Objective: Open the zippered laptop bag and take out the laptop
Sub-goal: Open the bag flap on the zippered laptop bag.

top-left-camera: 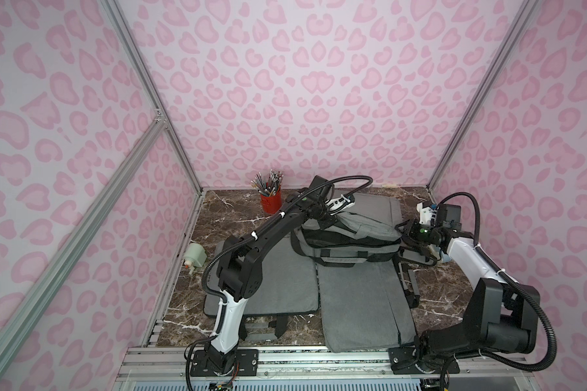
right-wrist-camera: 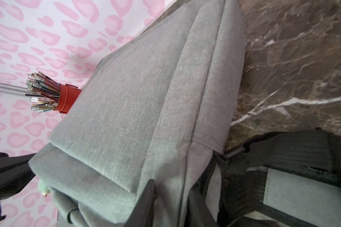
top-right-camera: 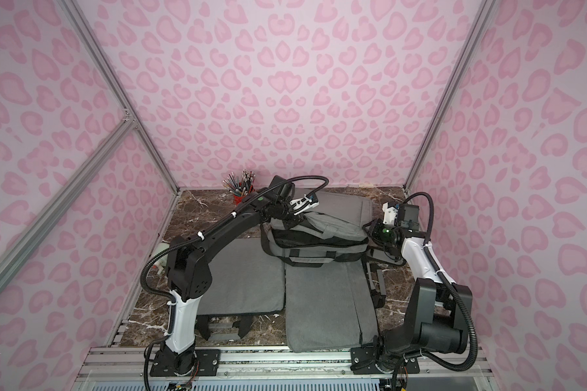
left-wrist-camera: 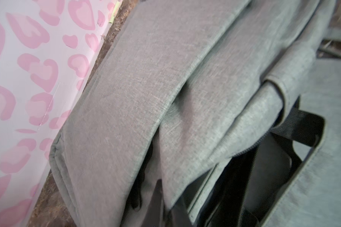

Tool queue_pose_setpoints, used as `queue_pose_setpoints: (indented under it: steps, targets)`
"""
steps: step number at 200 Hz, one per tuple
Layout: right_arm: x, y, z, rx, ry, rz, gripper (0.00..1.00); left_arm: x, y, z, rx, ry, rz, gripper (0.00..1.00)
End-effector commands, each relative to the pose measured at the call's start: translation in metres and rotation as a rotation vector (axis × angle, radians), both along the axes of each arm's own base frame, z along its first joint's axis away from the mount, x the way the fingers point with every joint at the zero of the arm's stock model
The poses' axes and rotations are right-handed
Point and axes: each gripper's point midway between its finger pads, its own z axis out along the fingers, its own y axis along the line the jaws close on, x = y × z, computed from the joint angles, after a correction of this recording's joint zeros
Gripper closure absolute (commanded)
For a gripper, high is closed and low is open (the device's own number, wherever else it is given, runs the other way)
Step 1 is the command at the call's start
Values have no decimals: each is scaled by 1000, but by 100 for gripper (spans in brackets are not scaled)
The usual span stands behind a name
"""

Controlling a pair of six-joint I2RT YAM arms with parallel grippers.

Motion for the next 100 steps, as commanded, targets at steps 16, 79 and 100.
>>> queue_pose_setpoints:
  steps: [16, 79, 100]
  targets:
    - [9, -15, 29, -58, -127, -99, 53, -5, -23, 27, -192, 206, 100, 98]
    - [-29, -2, 57, 55, -220, -162, 39, 15, -34, 44, -324, 354, 262, 98]
    - [-41, 21, 53, 164, -212, -137, 38, 18, -36, 48, -362, 377, 291, 98]
